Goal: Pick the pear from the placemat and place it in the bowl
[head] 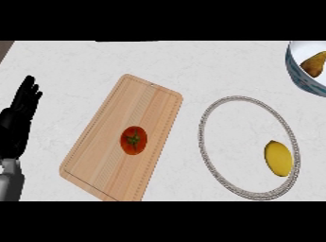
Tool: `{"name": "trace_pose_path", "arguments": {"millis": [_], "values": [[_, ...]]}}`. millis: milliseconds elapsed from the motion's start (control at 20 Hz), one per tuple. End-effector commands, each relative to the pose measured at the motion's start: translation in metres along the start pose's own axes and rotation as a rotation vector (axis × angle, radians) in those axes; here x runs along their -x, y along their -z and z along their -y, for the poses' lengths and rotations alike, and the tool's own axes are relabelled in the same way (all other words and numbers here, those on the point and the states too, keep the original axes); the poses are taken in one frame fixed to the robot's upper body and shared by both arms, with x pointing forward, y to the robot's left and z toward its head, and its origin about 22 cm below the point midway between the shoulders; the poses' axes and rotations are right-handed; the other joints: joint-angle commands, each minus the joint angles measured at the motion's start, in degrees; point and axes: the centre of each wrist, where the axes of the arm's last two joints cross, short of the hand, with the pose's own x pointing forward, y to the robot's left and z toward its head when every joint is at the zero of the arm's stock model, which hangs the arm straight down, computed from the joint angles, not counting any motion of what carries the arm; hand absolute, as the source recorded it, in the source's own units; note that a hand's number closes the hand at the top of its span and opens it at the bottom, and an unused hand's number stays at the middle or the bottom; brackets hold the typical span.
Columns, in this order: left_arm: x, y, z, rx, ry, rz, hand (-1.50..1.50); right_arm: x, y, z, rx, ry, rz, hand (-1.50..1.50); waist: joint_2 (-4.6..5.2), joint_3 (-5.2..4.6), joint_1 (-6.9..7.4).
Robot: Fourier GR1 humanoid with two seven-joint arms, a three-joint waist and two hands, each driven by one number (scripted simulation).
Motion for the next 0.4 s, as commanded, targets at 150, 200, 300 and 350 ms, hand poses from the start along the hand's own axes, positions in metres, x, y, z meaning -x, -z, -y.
{"name": "trace_pose_path", "arguments": {"millis": [150, 200, 300, 350], "values": [[-0.004, 0.007, -0.013, -0.001, -0.006, -0.007, 0.00, 0.020, -0.009, 0.067, -0.067, 0.105, 0.064, -1.50, -0.01, -0.06, -0.23], [0.010, 0.005, 0.007, 0.006, 0.006, -0.006, 0.00, 0.026, -0.014, 0.070, -0.094, 0.114, 0.047, -1.50, 0.04, -0.08, -0.29], [-0.004, 0.001, -0.005, 0.005, -0.010, -0.004, 0.00, 0.016, -0.021, 0.063, -0.092, 0.141, 0.080, -1.50, -0.06, -0.09, 0.14], [-0.008, -0.005, 0.004, -0.002, -0.016, -0.002, 0.00, 0.031, -0.024, 0.090, -0.084, 0.132, 0.093, -1.50, 0.00, -0.02, 0.27]]}}
